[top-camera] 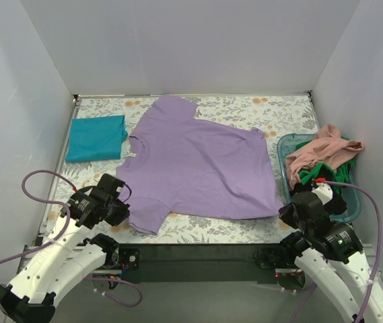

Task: Fold and stack the t-shirts
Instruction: Fold the tshirt

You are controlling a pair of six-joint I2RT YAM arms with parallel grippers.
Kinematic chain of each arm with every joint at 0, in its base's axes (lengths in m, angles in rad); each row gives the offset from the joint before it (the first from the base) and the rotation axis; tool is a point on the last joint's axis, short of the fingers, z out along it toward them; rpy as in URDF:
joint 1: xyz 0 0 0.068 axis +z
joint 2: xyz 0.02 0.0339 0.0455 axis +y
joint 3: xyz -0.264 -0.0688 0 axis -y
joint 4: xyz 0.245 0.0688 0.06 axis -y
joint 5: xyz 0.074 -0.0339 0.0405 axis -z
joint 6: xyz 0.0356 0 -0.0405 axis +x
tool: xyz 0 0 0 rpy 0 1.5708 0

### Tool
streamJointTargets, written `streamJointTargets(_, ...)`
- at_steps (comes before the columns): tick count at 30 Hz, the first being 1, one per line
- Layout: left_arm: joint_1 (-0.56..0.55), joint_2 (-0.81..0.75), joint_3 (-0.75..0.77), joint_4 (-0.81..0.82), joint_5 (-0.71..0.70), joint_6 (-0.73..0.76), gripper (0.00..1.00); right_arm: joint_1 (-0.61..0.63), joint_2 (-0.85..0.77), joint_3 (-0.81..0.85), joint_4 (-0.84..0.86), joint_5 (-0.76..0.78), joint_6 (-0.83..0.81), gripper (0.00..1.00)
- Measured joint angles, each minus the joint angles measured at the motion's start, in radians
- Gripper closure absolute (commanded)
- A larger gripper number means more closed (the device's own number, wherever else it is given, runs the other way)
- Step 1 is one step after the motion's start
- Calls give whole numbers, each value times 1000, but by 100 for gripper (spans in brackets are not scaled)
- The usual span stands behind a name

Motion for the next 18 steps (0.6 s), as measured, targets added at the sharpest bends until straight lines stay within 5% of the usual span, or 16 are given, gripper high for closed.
streamJointTargets(11, 0, 209, 30, 218, -2, -2, 100, 0, 233, -19, 88, 36, -43, 99)
streamJointTargets(18, 2, 381, 181, 322, -55, -2, 100, 0, 367, 51, 193, 121, -95, 99)
